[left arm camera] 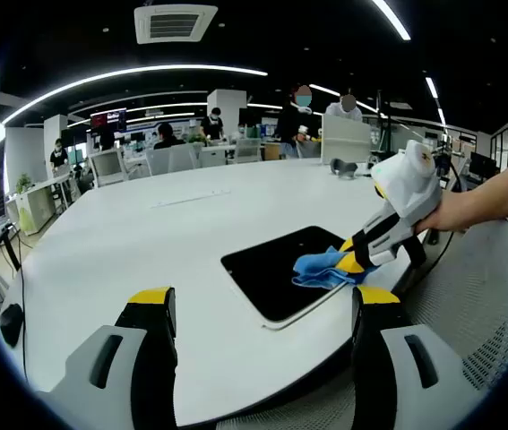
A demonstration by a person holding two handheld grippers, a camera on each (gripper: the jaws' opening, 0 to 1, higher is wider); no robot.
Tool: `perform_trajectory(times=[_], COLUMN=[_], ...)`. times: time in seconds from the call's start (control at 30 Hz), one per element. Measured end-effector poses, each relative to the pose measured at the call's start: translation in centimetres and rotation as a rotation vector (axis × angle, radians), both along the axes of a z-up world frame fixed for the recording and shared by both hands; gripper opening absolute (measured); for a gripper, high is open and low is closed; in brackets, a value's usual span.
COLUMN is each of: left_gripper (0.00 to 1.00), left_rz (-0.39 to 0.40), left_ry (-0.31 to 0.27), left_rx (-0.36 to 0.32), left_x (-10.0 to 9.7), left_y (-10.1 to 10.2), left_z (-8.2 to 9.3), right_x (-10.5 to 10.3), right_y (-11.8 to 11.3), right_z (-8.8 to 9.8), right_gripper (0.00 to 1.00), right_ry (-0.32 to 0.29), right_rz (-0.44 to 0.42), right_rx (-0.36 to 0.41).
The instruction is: Wipe the mirror surface with the cleaning cloth until all visible marks leave the cleaned area.
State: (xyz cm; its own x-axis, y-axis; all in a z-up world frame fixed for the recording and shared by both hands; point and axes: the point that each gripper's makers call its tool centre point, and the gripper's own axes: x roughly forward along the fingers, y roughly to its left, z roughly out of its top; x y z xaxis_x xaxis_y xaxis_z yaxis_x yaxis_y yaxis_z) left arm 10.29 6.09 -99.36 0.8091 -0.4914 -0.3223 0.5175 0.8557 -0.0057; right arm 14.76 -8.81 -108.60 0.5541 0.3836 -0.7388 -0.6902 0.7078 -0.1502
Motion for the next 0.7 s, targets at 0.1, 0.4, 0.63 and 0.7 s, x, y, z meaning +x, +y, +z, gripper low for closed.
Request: perform_trajectory(times=[0.1,0.4,0.63,0.7], left_gripper=[0.78,0.78,0.78,0.78], left_rz=[0.001,0.001,0.000,0.000], left_ry=[-0.003,-0.005,-0.007,-0.008], left_rx=[-0.002,-0.005,-0.005,-0.005], left_x=[0.0,0.0,0.0,0.0], left_y=[0.0,0.0,0.0,0.0], left_z=[0.0,0.1,0.1,0.1], right_x=[0.0,0.0,-0.1,-0.2], right_y=[0.6,2.8,4.8,5.2], right_z=[0.0,-0.1,-0.1,-0.1], right_gripper=[0.00,0.00,0.00,0.00], right_ry=[-0.004,-0.001,0.006,0.004], right_rz=[0.013,0.050,0.086,0.098], right_rx=[0.001,0.003,0.006,0.003])
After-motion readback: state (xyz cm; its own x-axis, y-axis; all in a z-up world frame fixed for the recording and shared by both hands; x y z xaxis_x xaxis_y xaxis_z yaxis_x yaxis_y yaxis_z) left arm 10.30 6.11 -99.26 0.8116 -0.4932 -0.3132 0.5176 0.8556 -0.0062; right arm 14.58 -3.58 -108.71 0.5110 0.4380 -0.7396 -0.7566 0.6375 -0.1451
